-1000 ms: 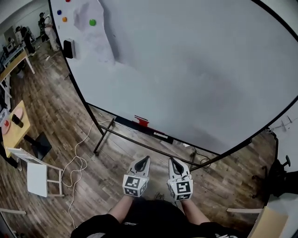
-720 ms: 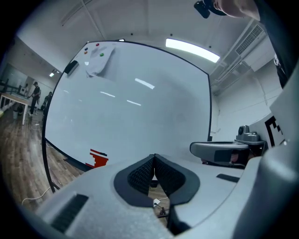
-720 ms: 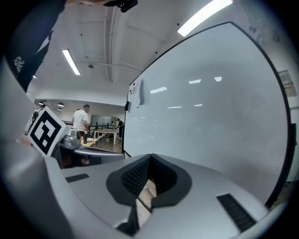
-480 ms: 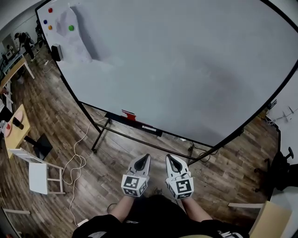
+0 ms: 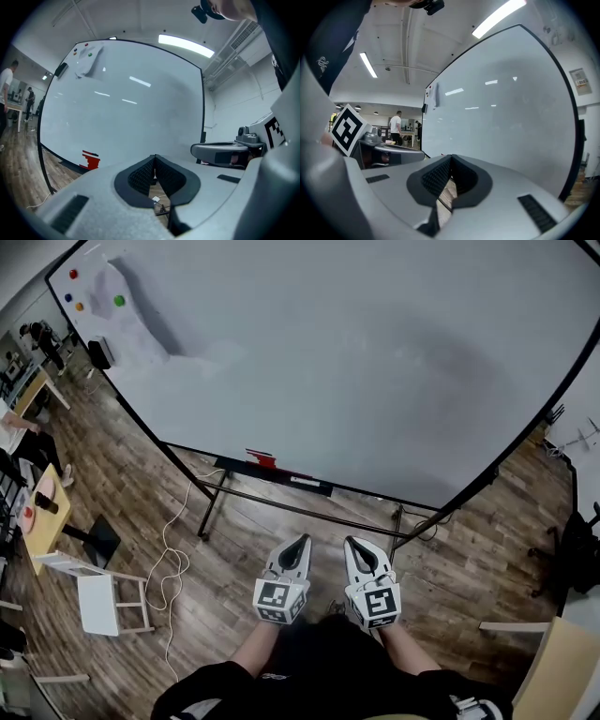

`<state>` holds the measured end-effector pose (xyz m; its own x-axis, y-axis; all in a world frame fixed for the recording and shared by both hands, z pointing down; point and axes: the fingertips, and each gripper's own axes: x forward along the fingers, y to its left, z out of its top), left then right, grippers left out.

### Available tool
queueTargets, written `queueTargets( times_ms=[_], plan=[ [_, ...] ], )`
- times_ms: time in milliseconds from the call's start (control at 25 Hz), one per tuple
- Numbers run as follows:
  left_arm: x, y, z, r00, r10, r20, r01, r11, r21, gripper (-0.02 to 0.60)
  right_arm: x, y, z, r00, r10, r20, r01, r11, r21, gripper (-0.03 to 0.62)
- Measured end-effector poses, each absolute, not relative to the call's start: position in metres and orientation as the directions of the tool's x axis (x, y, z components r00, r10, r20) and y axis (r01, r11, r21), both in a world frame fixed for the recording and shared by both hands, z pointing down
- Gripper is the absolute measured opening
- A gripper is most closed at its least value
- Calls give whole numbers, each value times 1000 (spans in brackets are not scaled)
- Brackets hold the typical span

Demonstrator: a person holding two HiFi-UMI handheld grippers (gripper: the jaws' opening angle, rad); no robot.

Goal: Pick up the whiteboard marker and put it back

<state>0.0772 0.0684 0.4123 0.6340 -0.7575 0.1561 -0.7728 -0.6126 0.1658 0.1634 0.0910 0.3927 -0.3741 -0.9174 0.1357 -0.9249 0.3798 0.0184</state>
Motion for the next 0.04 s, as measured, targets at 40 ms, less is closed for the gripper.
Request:
queueTargets(
  times_ms=[40],
  plan=[
    [77, 67, 409, 636, -757, 147, -771, -617, 159, 8, 162, 90, 391, -376, -917, 132, -924, 382, 23, 3]
  ],
)
